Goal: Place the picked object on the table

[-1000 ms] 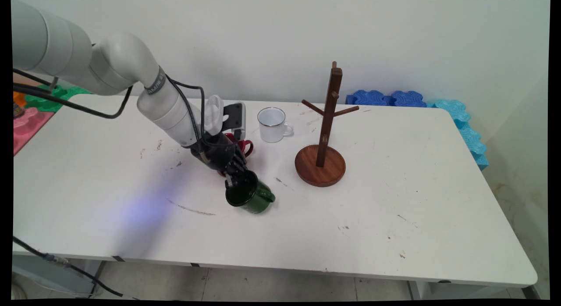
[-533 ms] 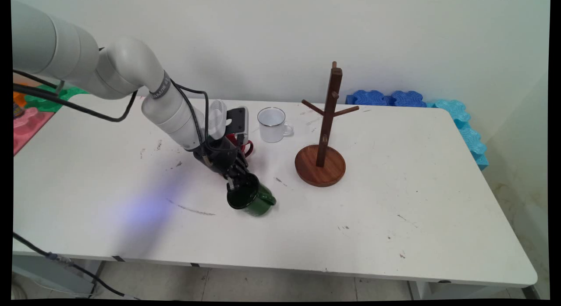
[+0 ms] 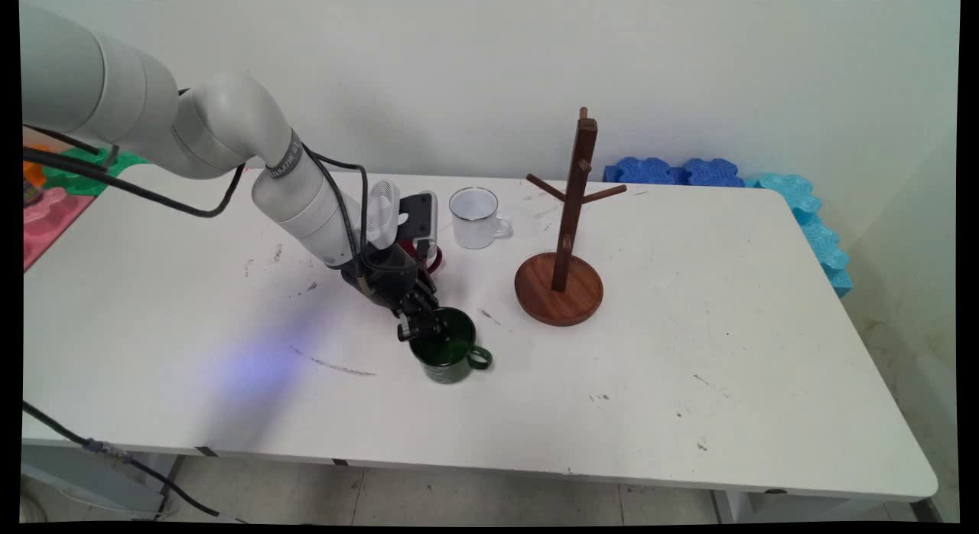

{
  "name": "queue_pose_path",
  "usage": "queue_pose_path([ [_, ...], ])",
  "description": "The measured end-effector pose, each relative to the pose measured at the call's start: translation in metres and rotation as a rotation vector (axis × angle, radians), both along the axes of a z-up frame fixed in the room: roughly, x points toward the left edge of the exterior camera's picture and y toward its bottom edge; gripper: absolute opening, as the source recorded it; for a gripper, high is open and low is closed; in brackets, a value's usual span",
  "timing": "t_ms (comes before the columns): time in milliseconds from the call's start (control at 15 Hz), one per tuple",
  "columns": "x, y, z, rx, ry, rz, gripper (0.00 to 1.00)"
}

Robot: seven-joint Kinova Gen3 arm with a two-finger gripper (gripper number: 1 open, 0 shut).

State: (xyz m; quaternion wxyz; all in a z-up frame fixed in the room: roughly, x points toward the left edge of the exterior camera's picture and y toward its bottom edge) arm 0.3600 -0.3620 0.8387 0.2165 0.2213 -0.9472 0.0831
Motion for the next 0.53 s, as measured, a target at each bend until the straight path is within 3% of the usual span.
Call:
queue_pose_path([
  [533, -0.0013, 0.0020, 0.0007, -0.005, 0.011, -0.014, 1.00],
])
